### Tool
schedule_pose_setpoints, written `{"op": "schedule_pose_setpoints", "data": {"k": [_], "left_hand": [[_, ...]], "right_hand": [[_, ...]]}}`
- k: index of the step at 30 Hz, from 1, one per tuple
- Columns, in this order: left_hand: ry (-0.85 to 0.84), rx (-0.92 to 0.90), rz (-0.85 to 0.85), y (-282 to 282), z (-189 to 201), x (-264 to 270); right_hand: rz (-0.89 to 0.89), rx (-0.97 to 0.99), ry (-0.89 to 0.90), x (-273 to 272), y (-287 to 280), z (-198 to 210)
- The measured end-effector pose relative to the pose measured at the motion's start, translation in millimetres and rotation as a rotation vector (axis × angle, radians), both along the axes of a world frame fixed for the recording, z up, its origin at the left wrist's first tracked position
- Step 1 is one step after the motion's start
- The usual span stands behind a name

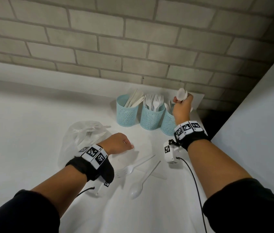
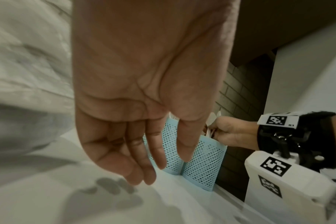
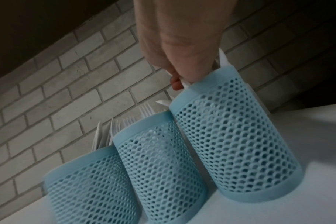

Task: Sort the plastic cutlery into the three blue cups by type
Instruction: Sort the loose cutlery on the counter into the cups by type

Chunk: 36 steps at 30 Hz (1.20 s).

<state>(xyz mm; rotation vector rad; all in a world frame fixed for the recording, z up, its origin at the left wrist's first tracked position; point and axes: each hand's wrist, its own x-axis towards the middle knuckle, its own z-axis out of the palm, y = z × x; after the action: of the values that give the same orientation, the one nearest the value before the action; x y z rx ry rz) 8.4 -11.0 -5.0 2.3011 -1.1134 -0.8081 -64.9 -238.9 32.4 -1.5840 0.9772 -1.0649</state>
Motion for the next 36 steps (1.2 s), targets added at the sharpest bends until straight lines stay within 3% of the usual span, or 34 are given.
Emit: {"op": "schedule_pose_setpoints", "data": {"k": [3,5,8,10,11,13,15,16,24,29,36], "left_hand": [[-0.015,0.017,-0.016,0.0,-3.3,1.3],[-0.026,0.038,-0.025,0.0,-6.0,2.3],[-0.056,0.088,-0.053,1.0,-10.0,1.8],[-0.079,0.125,-0.051,3.3,-12.3,0.3],[-0.083,0.143,-0.049,4.8,-13.2,-0.7],[-0.104,0.171,-0.077,8.2,-15.2,-3.1],[-0.137,0.182,-0.123,12.3,-16.3,-5.6],[-0.156,0.176,-0.143,14.3,-17.1,-6.4],[-0.265,0.121,-0.193,25.8,-25.9,-15.0],[-0.288,0.049,-0.155,29.1,-31.7,-16.4],[-0.249,0.087,-0.14,28.0,-35.8,-13.2]], "right_hand": [[0.05,0.034,0.017,-3.0,-0.7,9.1],[0.062,-0.059,0.034,-6.5,3.2,15.8],[0.054,-0.537,0.114,-14.5,19.8,25.2],[0.256,-0.713,0.244,-18.7,38.7,28.6],[0.461,-0.685,0.36,-21.2,48.6,28.0],[0.903,-0.542,0.828,-27.2,69.1,18.5],[1.136,-0.493,1.275,-33.3,83.2,-2.1],[1.171,-0.49,1.366,-36.2,87.2,-13.4],[1.123,-0.38,1.34,-66.4,101.4,-49.4],[1.107,-0.512,1.228,-74.6,107.0,-50.2],[1.047,-0.574,1.17,-85.7,112.4,-60.2]]}}
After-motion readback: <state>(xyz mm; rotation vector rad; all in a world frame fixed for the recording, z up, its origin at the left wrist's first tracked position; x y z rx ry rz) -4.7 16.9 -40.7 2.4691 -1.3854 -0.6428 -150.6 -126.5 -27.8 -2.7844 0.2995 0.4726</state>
